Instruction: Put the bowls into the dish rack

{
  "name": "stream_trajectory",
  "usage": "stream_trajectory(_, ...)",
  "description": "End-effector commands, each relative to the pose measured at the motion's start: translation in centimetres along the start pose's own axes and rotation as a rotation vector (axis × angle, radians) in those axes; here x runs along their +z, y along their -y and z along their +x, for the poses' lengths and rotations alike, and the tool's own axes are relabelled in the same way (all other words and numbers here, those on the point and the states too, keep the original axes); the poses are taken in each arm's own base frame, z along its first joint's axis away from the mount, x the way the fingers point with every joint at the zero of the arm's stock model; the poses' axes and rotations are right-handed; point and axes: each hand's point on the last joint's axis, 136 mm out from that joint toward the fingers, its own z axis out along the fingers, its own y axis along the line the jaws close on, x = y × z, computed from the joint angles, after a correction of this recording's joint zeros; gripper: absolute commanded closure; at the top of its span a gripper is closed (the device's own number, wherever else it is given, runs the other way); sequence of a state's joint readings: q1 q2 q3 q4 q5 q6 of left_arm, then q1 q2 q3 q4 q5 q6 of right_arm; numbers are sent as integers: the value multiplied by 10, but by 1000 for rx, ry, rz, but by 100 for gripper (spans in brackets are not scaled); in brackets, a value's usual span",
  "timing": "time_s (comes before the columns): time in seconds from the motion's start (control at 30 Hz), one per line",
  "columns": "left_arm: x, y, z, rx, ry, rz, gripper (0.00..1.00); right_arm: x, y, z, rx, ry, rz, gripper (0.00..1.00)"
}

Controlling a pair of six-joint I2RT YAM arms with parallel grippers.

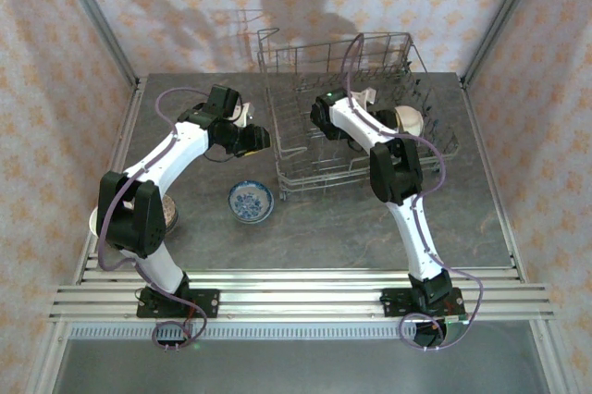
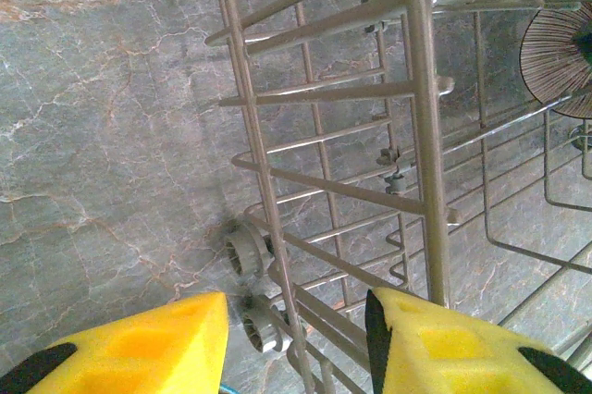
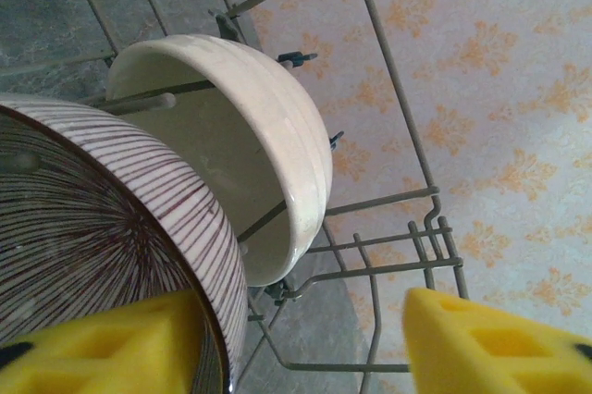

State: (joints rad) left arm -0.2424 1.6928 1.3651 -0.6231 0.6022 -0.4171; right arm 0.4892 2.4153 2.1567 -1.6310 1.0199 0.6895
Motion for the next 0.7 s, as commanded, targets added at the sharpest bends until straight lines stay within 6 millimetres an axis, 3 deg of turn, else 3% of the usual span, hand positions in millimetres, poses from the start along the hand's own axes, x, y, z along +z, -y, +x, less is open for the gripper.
stream_trajectory(0.0,-10,4,-5,29,14,1,56,-3,20,10,-122,-46,19,31)
stream_trajectory(0.2,-16,1,-10,29,32,-10,54,-9,36,3,-97,-33,1,21)
stream_trajectory(0.37,-23,-1,-15,37,51,-21,52,-14,42,-2,-118,-29,-35,7)
stream_trajectory(0.67,-30,-6,-22,29,93,-65,50,-22,31,-10,-104,-12,-195,4)
